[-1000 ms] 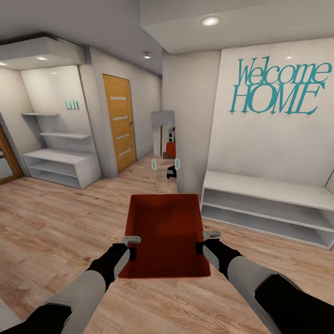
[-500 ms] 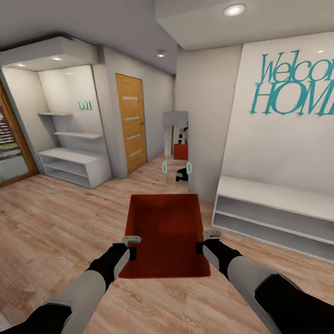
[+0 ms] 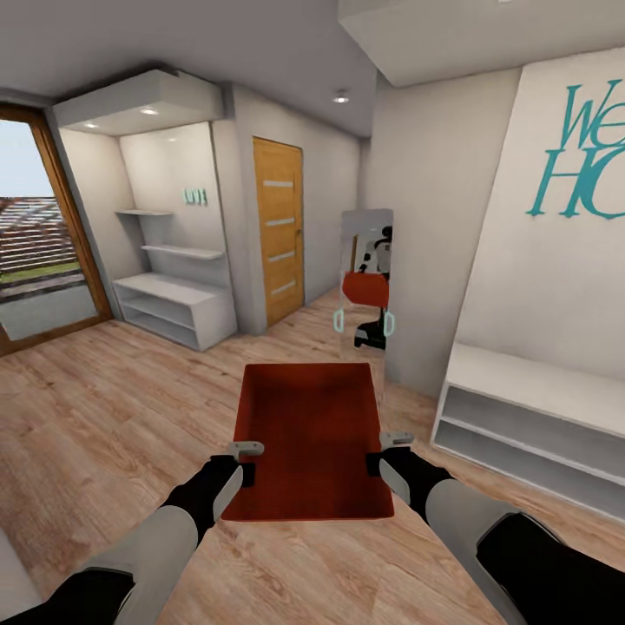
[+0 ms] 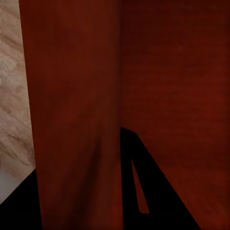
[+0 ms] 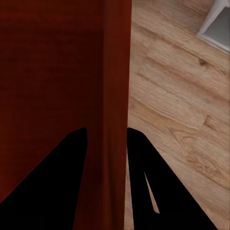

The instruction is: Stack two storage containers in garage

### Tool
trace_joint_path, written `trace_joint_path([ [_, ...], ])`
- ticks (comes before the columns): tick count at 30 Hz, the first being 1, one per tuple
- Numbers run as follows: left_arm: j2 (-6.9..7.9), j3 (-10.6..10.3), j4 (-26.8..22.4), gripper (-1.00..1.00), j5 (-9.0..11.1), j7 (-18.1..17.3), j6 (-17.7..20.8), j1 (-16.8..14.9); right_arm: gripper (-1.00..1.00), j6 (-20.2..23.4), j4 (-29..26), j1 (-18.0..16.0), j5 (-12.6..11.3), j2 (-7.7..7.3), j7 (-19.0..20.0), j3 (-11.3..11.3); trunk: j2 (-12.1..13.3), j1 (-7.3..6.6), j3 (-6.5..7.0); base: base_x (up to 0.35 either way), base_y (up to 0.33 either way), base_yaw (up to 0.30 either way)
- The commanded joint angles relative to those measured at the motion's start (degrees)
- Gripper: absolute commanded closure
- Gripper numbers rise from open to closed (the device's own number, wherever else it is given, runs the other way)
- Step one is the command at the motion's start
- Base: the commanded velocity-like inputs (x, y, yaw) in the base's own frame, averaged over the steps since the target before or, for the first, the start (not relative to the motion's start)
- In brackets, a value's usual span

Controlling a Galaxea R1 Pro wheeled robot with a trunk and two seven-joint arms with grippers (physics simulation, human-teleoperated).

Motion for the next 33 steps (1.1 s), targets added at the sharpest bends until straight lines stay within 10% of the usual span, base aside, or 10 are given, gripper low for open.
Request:
trace_joint_path([
  [1,0.84,-1.8,-0.1,1.0,1.5,0.6,0.2,0.0,1.0,0.2,-0.2,-0.1,-1.9,-0.04,0.1,0.2,-0.1,0.07,-0.14,0.322,0.0,0.029],
  [33,0.92,-1.8,-0.1,1.0,1.5,0.6,0.2,0.0,1.0,0.2,-0.2,-0.1,-1.9,-0.04,0.0,0.2,-0.1,0.07,-0.14,0.322,0.0,0.155],
])
